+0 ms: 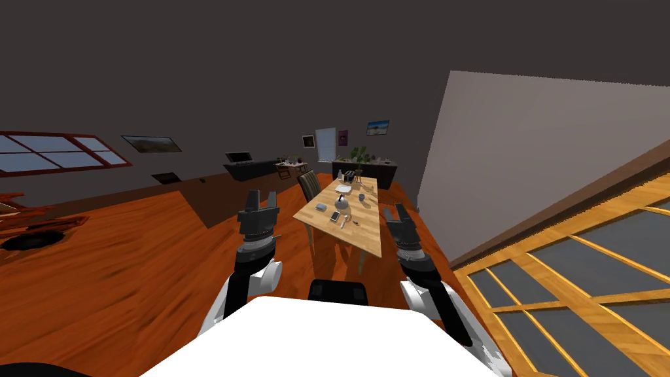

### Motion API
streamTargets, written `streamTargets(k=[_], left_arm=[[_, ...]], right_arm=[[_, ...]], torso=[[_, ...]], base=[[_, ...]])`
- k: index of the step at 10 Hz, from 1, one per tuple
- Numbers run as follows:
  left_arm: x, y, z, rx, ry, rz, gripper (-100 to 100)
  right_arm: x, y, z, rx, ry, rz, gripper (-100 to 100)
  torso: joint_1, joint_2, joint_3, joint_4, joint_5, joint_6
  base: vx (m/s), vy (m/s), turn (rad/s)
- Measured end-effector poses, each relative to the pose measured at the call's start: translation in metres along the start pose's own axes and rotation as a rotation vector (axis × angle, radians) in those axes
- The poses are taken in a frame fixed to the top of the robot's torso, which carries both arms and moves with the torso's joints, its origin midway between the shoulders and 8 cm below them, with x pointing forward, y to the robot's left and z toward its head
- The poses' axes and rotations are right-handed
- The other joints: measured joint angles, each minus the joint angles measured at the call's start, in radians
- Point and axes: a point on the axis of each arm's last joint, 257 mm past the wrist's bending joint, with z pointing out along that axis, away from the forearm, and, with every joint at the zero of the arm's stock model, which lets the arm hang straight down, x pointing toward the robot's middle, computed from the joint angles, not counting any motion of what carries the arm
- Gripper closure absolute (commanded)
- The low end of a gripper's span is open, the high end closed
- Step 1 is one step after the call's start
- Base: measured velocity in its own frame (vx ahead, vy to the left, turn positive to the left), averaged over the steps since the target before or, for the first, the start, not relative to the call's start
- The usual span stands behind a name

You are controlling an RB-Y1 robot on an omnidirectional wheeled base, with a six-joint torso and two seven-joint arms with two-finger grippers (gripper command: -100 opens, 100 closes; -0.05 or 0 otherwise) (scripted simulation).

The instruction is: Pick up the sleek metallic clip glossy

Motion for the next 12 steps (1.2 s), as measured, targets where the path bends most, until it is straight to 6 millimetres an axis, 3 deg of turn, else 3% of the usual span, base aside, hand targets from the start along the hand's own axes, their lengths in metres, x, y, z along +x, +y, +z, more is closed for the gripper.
streamTargets(k=[2,5,12], left_arm=[[0.0,0.0,0.0,0.0,0.0,0.0,0],[0.0,0.0,0.0,0.0,0.0,0.0,0],[0.0,0.0,0.0,0.0,0.0,0.0,0]], right_arm=[[0.015,-0.024,-0.007,0.049,0.054,-0.02,-100],[0.019,-0.056,-0.025,0.115,0.119,-0.049,-100],[0.036,-0.139,-0.088,0.314,0.321,-0.154,-100]], torso=[[0.0,-0.001,0.0,0.0,0.0,0.0],[-0.001,-0.001,0.0,0.0,0.0,0.001],[-0.001,-0.001,-0.001,0.0,0.0,0.001]], base=[[-0.004,0.038,0.124],[-0.006,0.041,0.157],[0.0,0.051,0.173]])
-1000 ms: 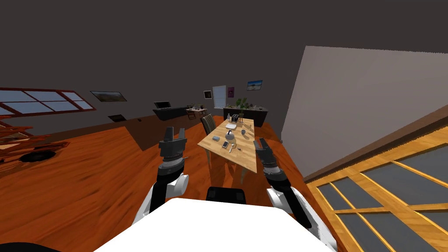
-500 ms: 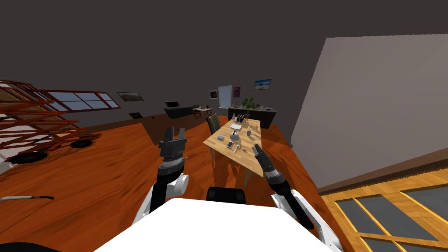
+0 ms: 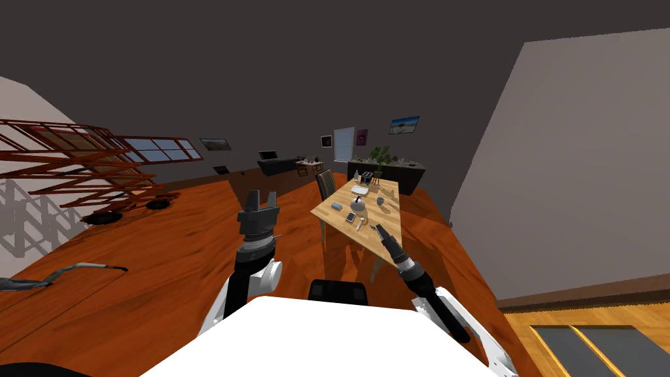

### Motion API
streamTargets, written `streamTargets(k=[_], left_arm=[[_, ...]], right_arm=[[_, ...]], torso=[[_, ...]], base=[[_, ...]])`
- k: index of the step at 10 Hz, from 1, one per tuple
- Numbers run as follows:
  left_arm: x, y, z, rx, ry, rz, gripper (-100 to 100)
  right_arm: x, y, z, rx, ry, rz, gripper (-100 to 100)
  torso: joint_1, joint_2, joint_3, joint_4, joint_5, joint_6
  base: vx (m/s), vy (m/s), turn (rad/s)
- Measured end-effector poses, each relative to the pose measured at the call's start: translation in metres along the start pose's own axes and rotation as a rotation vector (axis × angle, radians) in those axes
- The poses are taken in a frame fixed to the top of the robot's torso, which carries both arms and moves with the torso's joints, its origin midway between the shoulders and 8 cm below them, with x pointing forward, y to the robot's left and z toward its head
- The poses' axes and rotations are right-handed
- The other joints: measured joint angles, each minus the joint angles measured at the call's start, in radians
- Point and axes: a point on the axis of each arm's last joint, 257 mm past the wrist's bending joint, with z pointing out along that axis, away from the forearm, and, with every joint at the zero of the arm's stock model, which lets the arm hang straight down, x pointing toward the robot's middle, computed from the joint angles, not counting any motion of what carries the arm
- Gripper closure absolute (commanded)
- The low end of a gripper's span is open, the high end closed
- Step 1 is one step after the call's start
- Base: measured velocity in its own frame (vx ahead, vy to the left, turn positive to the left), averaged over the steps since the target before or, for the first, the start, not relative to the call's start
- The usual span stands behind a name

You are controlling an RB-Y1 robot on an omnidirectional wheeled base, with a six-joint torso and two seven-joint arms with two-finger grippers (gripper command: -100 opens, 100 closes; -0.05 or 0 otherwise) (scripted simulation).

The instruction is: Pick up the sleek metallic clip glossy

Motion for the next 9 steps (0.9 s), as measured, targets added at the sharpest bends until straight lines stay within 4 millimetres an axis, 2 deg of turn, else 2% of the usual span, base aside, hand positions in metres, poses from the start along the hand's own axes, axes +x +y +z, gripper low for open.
streamTargets(k=[1,3,4,7,9], left_arm=[[0.0,0.0,0.0,0.0,0.0,0.0,0],[0.0,0.0,0.0,0.0,0.0,0.0,0],[0.0,0.0,0.0,0.0,0.0,0.0,0],[0.0,0.0,0.0,0.0,0.0,0.0,0],[0.0,0.0,0.0,0.0,0.0,0.0,0]], right_arm=[[0.006,-0.015,-0.011,0.034,0.034,-0.02,-100],[0.013,-0.038,-0.02,0.084,0.087,-0.053,-100],[0.017,-0.05,-0.028,0.112,0.105,-0.063,-100],[0.02,-0.078,-0.046,0.176,0.16,-0.098,-100],[0.023,-0.098,-0.062,0.221,0.214,-0.134,-100]], torso=[[0.001,0.0,0.0,0.0,0.0,0.0],[0.0,0.0,0.0,0.0,0.0,-0.001],[0.0,0.0,0.0,0.0,0.0,0.0],[-0.001,0.0,0.0,0.0,0.0,0.0],[0.0,-0.001,0.0,0.0,0.0,0.0]], base=[[0.003,0.039,0.109],[0.007,0.047,0.179],[0.01,0.015,-0.024],[0.014,0.038,0.202],[0.017,0.029,0.055]])
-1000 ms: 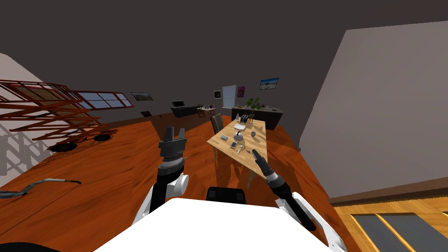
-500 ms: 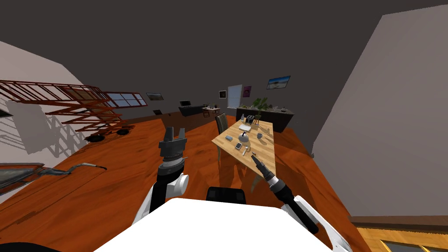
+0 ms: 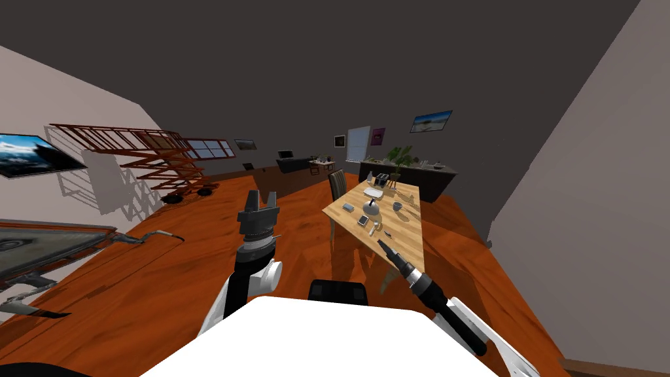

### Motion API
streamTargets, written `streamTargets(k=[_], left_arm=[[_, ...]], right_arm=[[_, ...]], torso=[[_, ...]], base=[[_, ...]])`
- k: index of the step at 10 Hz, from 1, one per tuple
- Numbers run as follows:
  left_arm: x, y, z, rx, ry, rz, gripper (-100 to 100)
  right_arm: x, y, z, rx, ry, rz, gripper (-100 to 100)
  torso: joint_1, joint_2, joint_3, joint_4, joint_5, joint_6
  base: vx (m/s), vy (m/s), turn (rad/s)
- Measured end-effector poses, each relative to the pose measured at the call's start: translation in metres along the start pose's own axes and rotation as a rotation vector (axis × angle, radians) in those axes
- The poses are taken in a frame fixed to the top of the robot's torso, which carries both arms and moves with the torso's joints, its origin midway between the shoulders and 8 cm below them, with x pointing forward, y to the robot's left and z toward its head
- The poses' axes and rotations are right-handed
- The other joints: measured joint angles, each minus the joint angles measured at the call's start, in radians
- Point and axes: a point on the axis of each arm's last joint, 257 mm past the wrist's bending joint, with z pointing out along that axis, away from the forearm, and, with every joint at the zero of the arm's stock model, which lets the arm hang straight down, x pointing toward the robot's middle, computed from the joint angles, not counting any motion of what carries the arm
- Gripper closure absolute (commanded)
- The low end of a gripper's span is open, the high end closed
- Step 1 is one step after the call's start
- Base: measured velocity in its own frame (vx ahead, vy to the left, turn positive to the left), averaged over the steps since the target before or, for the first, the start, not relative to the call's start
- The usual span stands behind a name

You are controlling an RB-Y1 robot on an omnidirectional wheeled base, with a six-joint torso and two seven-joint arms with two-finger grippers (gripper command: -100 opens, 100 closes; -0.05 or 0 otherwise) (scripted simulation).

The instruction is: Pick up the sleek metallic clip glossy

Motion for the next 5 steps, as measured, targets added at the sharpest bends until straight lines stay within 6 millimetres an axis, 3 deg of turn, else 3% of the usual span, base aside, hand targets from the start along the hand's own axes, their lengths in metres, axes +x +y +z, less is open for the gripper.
streamTargets(k=[3,5], left_arm=[[0.0,0.0,0.0,0.0,0.0,0.0,0],[0.0,0.0,0.0,0.0,0.0,0.0,0]], right_arm=[[0.013,-0.034,-0.018,0.072,0.058,-0.036,-100],[0.017,-0.058,-0.031,0.125,0.111,-0.074,-100]], torso=[[-0.001,0.001,0.0,0.0,0.0,0.0],[0.0,0.0,0.0,0.0,0.0,0.0]], base=[[0.017,0.04,0.213],[0.021,0.024,0.051]])
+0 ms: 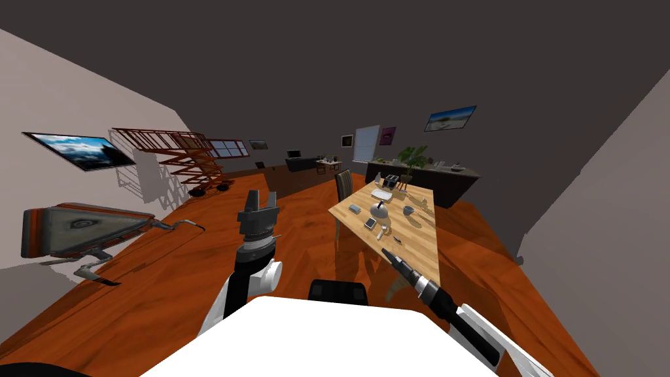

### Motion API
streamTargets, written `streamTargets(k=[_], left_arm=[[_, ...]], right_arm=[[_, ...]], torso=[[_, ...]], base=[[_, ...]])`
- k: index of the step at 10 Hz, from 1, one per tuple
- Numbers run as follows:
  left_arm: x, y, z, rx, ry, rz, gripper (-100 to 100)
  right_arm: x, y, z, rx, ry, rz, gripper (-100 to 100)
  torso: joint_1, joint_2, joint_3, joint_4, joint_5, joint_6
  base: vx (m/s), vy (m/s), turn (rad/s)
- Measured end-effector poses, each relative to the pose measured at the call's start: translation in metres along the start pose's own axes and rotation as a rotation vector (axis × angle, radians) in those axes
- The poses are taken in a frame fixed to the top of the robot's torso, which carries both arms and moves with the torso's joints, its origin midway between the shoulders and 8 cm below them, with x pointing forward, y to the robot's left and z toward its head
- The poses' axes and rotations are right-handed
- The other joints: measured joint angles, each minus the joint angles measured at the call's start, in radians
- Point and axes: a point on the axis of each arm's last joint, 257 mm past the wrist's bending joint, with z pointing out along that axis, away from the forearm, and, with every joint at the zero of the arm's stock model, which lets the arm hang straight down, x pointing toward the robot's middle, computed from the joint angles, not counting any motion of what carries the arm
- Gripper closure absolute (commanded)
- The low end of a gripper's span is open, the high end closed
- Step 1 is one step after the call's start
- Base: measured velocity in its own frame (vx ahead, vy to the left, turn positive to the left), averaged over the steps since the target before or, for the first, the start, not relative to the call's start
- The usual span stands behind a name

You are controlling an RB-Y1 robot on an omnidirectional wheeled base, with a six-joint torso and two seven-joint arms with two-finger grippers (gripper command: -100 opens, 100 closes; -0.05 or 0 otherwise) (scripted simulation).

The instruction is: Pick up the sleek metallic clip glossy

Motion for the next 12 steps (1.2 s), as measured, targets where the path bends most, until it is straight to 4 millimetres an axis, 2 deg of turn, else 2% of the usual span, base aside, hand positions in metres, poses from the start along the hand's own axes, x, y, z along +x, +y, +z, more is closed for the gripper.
streamTargets(k=[1,7,8,12], left_arm=[[0.0,0.0,0.0,0.0,0.0,0.0,0],[0.0,0.0,0.0,0.0,0.0,0.0,0],[0.0,0.0,0.0,0.0,0.0,0.0,0],[0.0,0.0,0.0,0.0,0.0,0.0,0]], right_arm=[[0.003,-0.007,-0.004,0.016,0.008,-0.003,-100],[0.028,-0.091,-0.055,0.184,0.165,-0.112,-100],[0.033,-0.104,-0.073,0.223,0.203,-0.135,-100],[0.033,-0.138,-0.104,0.303,0.274,-0.185,-100]], torso=[[-0.001,0.001,0.001,0.0,0.0,0.0],[-0.001,0.0,0.0,0.0,0.0,0.0],[-0.001,-0.001,0.0,0.0,0.0,0.0],[-0.002,0.0,0.0,0.0,0.0,0.0]], base=[[0.016,0.027,0.223],[0.034,0.029,0.192],[0.037,0.017,0.136],[0.023,0.009,0.089]])
